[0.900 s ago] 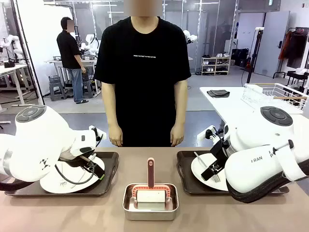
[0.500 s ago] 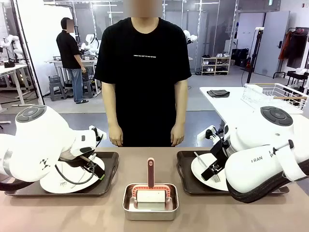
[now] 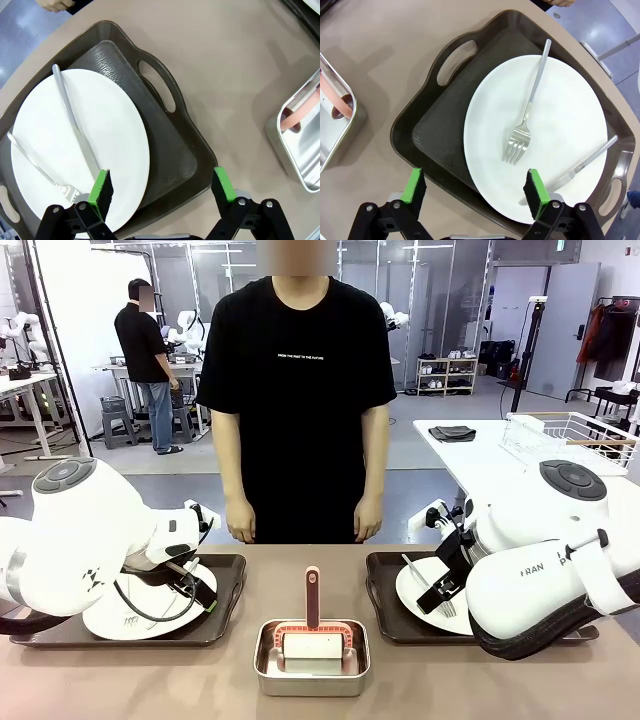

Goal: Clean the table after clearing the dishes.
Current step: When the left (or right) Handle tray is removed, use the left hand (or right hand) to clean the left (or right) side of the table with the Lint Roller.

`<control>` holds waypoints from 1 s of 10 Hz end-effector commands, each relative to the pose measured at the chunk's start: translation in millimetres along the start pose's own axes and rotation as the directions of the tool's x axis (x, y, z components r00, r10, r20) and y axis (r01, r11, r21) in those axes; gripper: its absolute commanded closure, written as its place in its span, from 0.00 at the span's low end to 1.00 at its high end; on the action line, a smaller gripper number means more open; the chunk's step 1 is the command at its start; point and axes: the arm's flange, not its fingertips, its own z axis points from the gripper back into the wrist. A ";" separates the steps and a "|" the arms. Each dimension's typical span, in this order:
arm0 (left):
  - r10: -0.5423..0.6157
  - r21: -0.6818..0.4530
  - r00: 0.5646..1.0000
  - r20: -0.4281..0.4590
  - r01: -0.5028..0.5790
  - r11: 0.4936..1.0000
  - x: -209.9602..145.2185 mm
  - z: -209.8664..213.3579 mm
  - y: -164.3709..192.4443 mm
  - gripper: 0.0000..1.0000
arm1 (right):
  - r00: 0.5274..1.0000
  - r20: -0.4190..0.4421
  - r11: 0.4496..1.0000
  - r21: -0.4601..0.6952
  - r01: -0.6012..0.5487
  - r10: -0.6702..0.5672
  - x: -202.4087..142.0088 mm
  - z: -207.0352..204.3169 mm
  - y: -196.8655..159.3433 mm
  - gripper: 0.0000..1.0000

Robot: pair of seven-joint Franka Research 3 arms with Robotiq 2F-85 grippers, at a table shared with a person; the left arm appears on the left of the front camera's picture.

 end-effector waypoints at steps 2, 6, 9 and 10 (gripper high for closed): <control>0.001 0.000 1.000 0.000 -0.001 1.000 -0.1 0.0 0.3 0.00 | 1.000 0.000 1.000 0.000 0.000 0.000 0.0 0.0 0.0 0.00; 0.112 -0.118 0.982 -0.155 -0.131 0.984 46.9 20.8 48.5 0.00 | 0.997 -0.024 0.976 0.200 0.081 -0.078 31.3 68.1 -48.2 0.00; 0.193 -0.451 0.966 -0.170 -0.250 0.857 62.6 62.6 111.8 0.00 | 0.991 -0.006 0.886 0.448 0.119 -0.130 34.0 105.3 -76.1 0.00; 0.213 -0.571 0.960 -0.182 -0.280 0.771 51.2 79.4 144.5 0.00 | 0.984 0.006 0.818 0.557 0.146 -0.180 25.6 119.1 -90.1 0.00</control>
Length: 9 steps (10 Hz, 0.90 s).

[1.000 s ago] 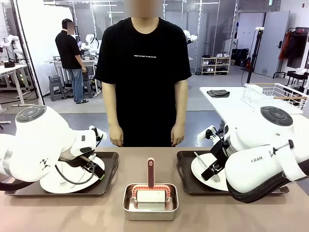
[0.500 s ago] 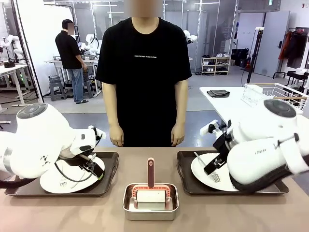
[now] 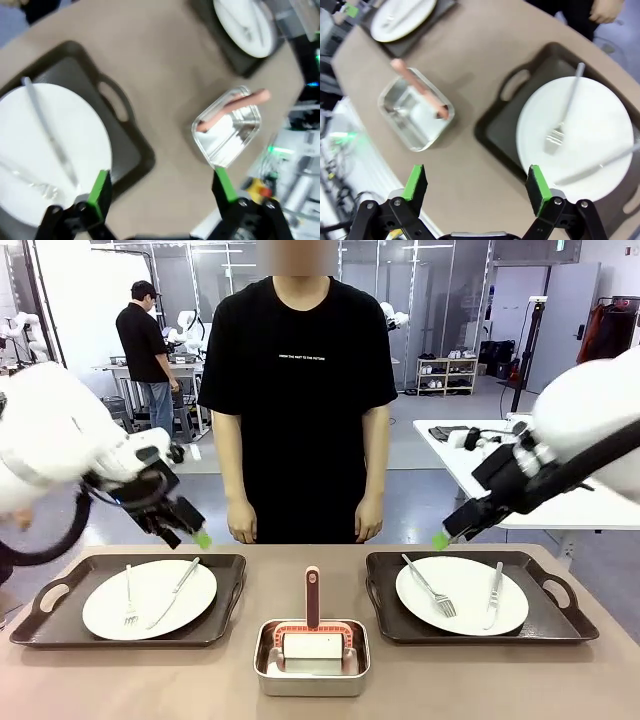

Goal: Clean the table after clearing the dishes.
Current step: When the left (or right) Handle tray is removed, use the left hand (or right hand) to clean the left (or right) side of the table with the Lint Roller.

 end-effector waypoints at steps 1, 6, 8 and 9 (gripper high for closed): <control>0.091 -0.242 0.996 -0.017 -0.092 0.966 -19.7 45.5 59.1 0.00 | 0.996 0.036 0.970 0.233 0.068 -0.079 -17.8 26.9 -28.3 0.00; 0.166 -0.580 0.983 0.081 -0.089 0.809 -87.4 99.5 139.0 0.00 | 0.960 0.125 0.798 0.588 0.133 -0.252 -84.5 90.2 -75.9 0.00; 0.281 -0.605 0.956 0.080 -0.177 0.776 -109.3 124.7 168.2 0.00 | 0.948 0.116 0.752 0.641 0.156 -0.296 -112.8 109.4 -95.5 0.00; 0.348 -0.615 0.932 0.097 -0.219 0.758 -120.3 137.3 180.5 0.00 | 0.942 0.114 0.734 0.659 0.165 -0.315 -124.2 116.1 -104.9 0.00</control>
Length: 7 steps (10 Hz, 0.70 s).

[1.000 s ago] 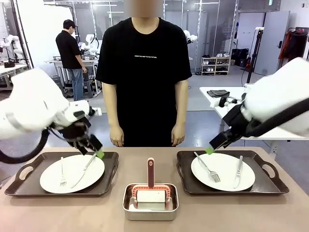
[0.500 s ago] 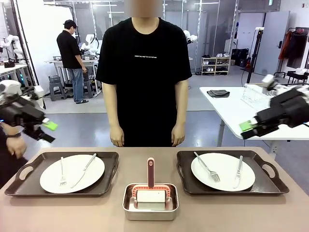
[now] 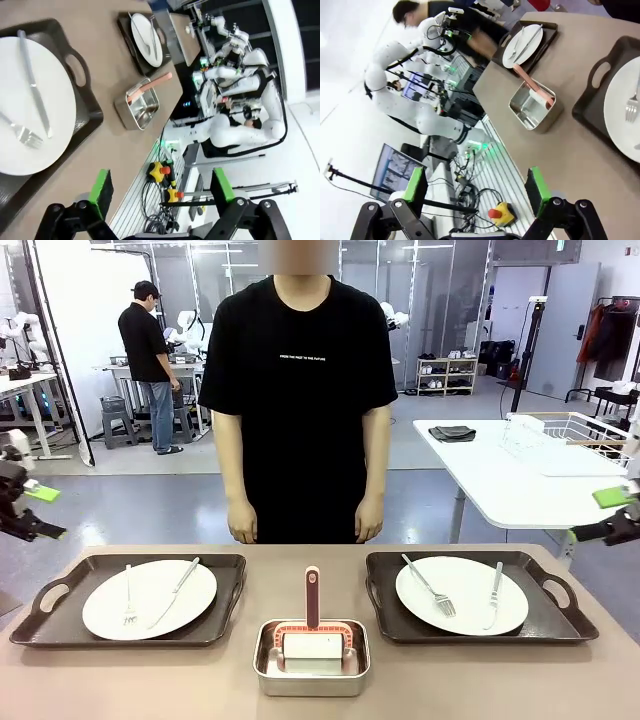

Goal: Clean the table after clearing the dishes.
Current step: When the left (or right) Handle tray is removed, use the left hand (or right hand) to clean the left (or right) side of the table with the Lint Roller.

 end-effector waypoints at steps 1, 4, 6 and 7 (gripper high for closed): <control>0.089 -0.051 0.991 0.096 -0.084 0.995 0.8 32.5 3.9 0.00 | 1.000 0.009 1.000 0.024 -0.003 0.003 -1.5 19.4 -10.4 0.00; 0.172 -0.075 0.975 0.139 -0.162 0.984 -16.6 51.0 20.9 0.00 | 0.992 0.113 0.997 0.055 0.045 -0.051 -26.3 61.9 -29.9 0.00; 0.206 -0.087 0.962 0.179 -0.193 0.977 -30.7 59.6 27.7 0.00 | 0.987 0.145 0.997 0.039 0.070 -0.075 -42.7 78.1 -34.5 0.00; 0.213 -0.086 0.958 0.191 -0.200 0.976 -37.9 64.8 30.4 0.00 | 0.983 0.162 0.995 0.046 0.083 -0.090 -48.2 85.6 -38.7 0.00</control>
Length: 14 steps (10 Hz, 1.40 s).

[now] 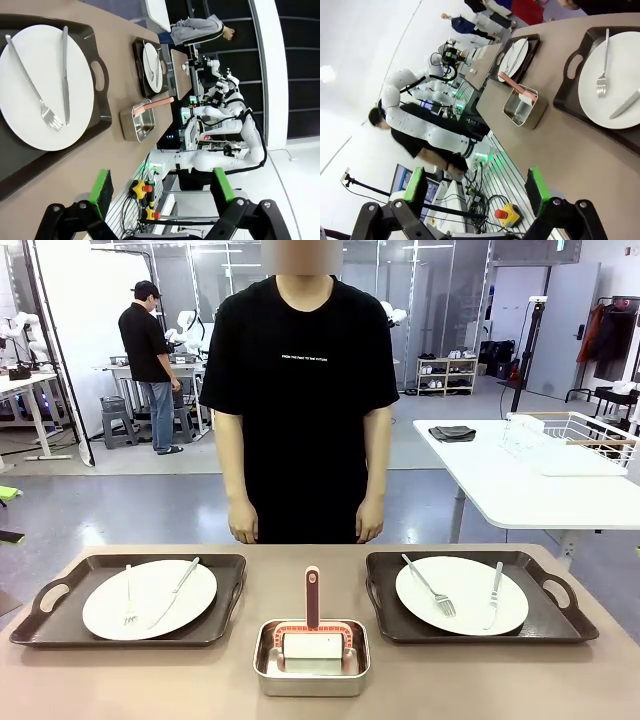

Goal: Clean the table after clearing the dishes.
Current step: When the left (or right) Handle tray is removed, use the left hand (or right hand) to clean the left (or right) side of the table with the Lint Roller.

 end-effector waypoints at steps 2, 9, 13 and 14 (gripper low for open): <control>0.054 -0.035 0.998 0.041 -0.052 0.998 -14.0 20.3 5.8 0.00 | 1.000 0.022 1.000 0.027 -0.015 0.015 -4.1 13.6 -7.3 0.00; 0.138 -0.023 0.972 0.188 -0.136 0.990 -33.2 63.2 19.5 0.00 | 0.995 0.101 1.000 0.019 0.018 -0.020 -23.5 31.7 -17.3 0.00; 0.176 0.011 0.949 0.260 -0.185 0.983 -34.0 66.0 21.7 0.00 | 0.989 0.144 0.999 -0.002 0.038 -0.038 -21.0 31.8 -20.8 0.00; 0.176 0.014 0.942 0.287 -0.188 0.982 -32.5 64.0 20.5 0.00 | 0.990 0.133 0.998 -0.031 0.050 -0.046 -18.3 30.0 -22.8 0.00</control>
